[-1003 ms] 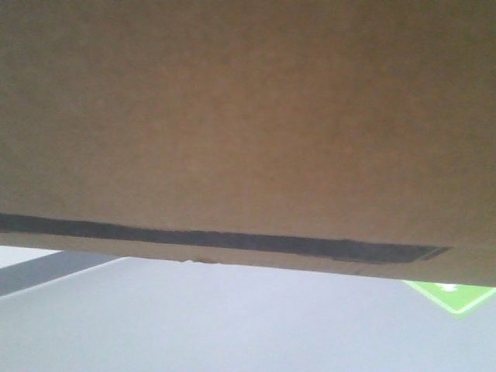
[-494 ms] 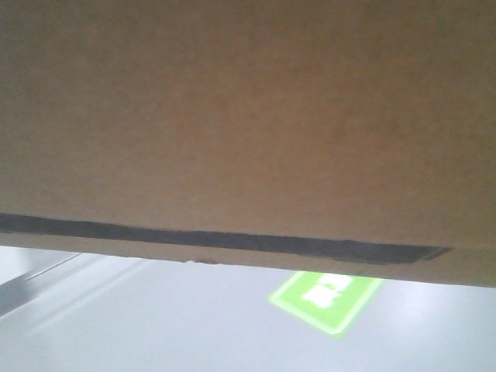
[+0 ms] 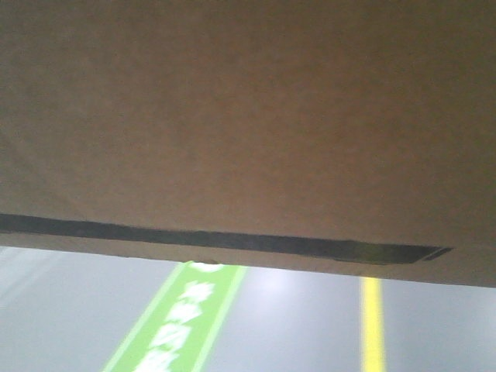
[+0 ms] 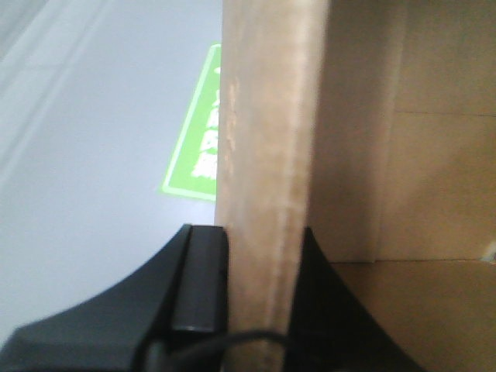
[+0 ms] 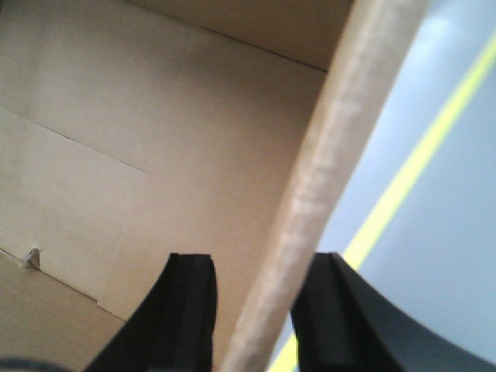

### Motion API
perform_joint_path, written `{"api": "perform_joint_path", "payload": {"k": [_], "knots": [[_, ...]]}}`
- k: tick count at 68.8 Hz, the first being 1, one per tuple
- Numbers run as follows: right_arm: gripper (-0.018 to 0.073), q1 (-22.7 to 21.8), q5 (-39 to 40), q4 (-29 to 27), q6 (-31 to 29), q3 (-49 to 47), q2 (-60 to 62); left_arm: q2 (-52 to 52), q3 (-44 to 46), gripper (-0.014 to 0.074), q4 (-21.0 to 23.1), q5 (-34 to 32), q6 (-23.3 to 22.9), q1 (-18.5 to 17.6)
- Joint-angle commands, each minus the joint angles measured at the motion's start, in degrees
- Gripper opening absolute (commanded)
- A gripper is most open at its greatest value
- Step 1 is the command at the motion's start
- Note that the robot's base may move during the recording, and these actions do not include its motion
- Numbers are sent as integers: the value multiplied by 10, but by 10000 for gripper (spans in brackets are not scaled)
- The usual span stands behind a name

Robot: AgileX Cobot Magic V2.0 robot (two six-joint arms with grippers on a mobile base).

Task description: Grab box from left shelf to table start

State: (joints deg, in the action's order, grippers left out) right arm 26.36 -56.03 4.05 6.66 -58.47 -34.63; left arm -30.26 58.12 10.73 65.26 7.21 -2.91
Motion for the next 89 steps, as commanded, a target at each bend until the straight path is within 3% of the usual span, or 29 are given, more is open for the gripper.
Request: {"api": "perform_joint_path", "payload": {"k": [1, 89], "knots": [[52, 7, 91, -37, -41, -19, 0, -7, 20, -99, 92, -71, -4, -7], [52, 7, 91, -37, -41, -19, 0, -8, 20, -99, 92, -71, -4, -7]]}}
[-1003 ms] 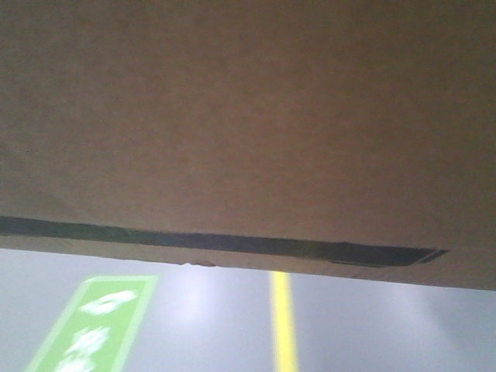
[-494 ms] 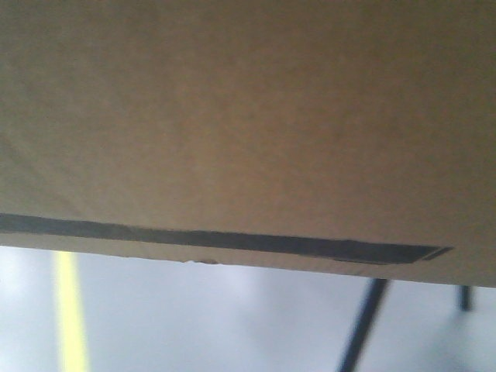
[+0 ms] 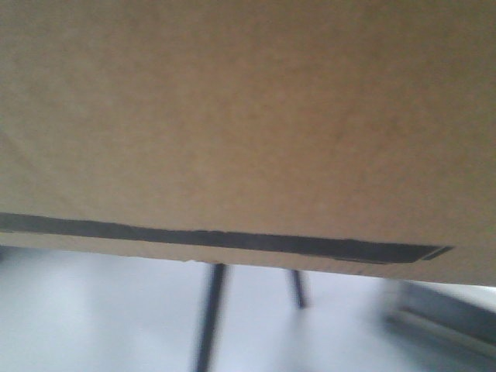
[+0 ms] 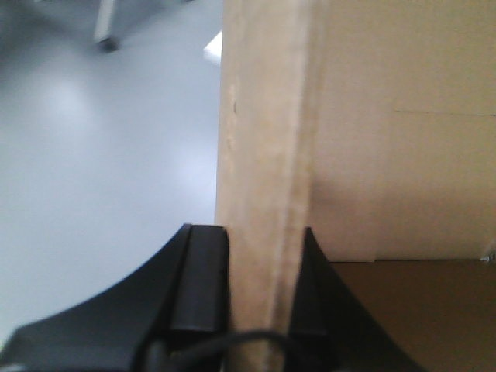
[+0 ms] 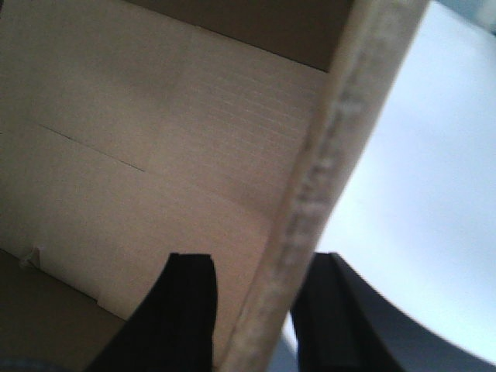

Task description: Grab box from left shelf to table start

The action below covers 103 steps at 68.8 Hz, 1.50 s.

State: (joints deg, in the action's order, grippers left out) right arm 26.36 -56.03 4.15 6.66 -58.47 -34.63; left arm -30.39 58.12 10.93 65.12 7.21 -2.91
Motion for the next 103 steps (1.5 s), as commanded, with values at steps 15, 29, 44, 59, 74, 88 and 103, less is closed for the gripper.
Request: {"api": "perform_joint_path", "payload": {"k": [15, 29, 44, 59, 74, 88, 103], "knots": [[52, 7, 91, -38, -41, -19, 0, -8, 20, -99, 90, -70, -4, -7], [52, 7, 91, -38, -41, -19, 0, -8, 20, -99, 90, -71, -4, -7], [52, 7, 91, -38, -41, -19, 0, -8, 20, -99, 90, -71, -4, -7], [52, 7, 91, -38, -41, -19, 0, -9, 20, -99, 90, -71, -4, -7], [52, 7, 91, -38, -41, -19, 0, -10, 20, -99, 90, -71, -4, -7], [52, 7, 91, -38, -41, -19, 0, -10, 20, -99, 90, -71, -4, -7], [52, 7, 91, -38, -41, -19, 0, -10, 20, -99, 90, -71, -4, -7]]}}
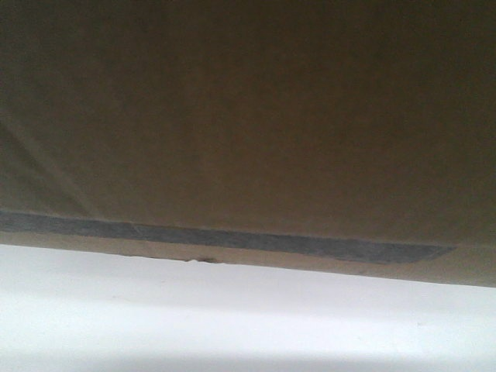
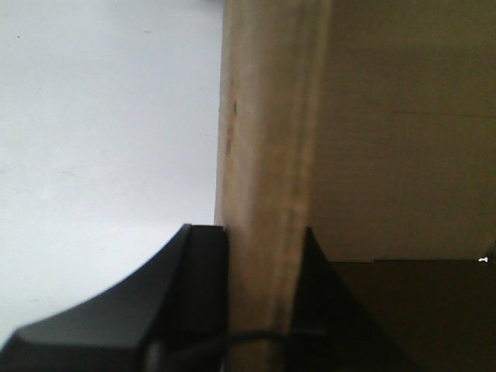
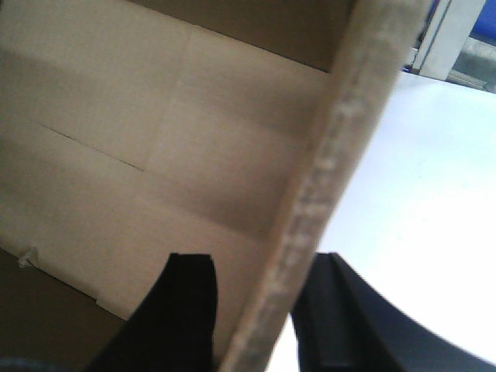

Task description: Grab box from left shelf to table start

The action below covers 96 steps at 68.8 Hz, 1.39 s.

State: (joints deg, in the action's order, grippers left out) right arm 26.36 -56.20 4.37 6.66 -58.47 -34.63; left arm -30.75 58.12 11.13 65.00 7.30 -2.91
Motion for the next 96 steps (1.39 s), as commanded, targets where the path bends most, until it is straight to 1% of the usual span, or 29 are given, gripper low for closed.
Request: {"api": "perform_joint_path", "payload": {"k": [1, 31, 38, 51, 57, 62, 69, 75, 81, 89, 96], "knots": [[52, 7, 93, -40, -41, -19, 0, -6, 20, -99, 88, -69, -5, -7], [52, 7, 93, -40, -41, -19, 0, -6, 20, -99, 88, -69, -5, -7], [52, 7, 95, -40, -41, -19, 0, -6, 20, -99, 95, -87, -5, -7], [52, 7, 109, -40, -41, -19, 0, -6, 20, -99, 97, -92, -5, -7], [52, 7, 106, -40, -41, -19, 0, -6, 20, -99, 116, -99, -5, -7], [52, 7, 108, -44, -41, -19, 0, -6, 20, -99, 135, -92, -5, -7], [52, 7, 105, -44, -41, -19, 0, -6, 20, -99, 138, -82, -5, -7], [52, 7, 94, -44, -35, -21, -1, -6, 20, -99, 136, -81, -2, -7], [57, 7, 78, -38, -7, -30, -14, -13, 25, -99, 124, -75, 4, -7], [57, 7, 19, -24, 2, -78, -70, -56, 55, -99, 116, -27, 4, -7], [57, 7, -42, -1, 2, -143, -140, -98, 82, -99, 116, -11, 4, -7]]}}
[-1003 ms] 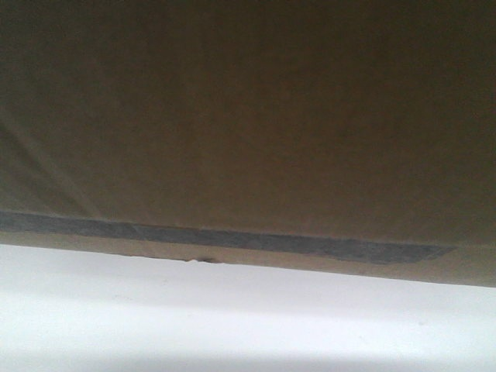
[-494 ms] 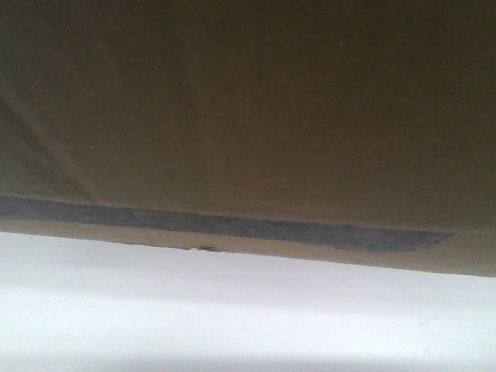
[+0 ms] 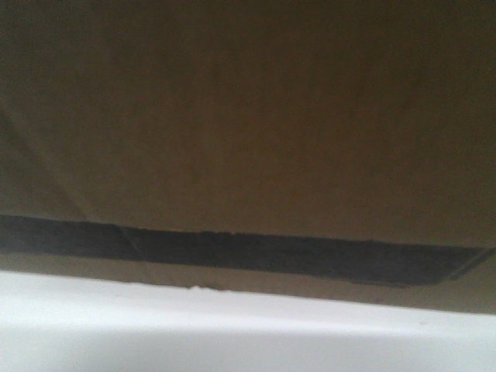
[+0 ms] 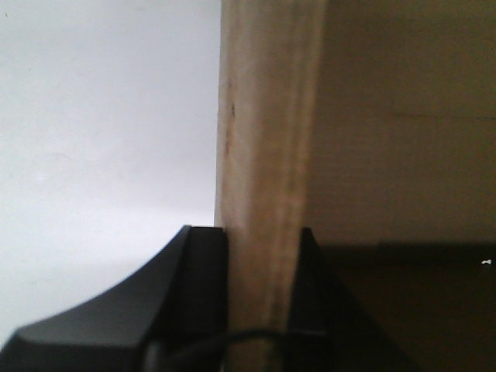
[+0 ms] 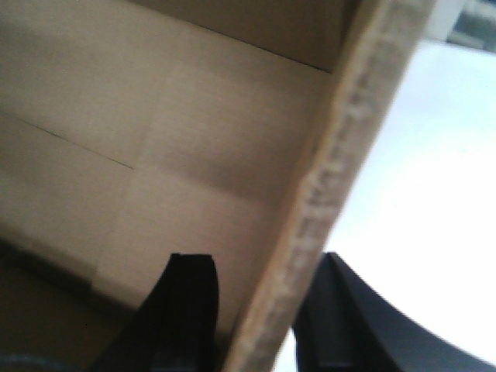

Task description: Grab box from left shelf to table start

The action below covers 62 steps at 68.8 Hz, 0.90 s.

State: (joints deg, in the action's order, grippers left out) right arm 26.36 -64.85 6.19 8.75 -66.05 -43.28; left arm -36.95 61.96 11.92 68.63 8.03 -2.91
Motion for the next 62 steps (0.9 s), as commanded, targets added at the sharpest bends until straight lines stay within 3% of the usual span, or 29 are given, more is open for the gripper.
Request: {"api": "perform_joint_path", "payload": {"k": [1, 11, 25, 47, 62], "knots": [[57, 7, 36, -18, -19, -77, -64, -42, 47, -99, 108, -48, -3, -7], [57, 7, -9, -12, -19, -160, -160, -98, 69, -99, 108, -59, 6, -7], [57, -19, -9, -10, -19, -223, -280, -148, 69, -99, 107, -83, 22, -7], [57, -44, 14, -10, -20, -226, -412, -252, 69, -99, 83, -136, 22, -7], [57, -44, 23, -10, -20, -224, -446, -325, 69, -99, 83, -133, 22, -7]]}}
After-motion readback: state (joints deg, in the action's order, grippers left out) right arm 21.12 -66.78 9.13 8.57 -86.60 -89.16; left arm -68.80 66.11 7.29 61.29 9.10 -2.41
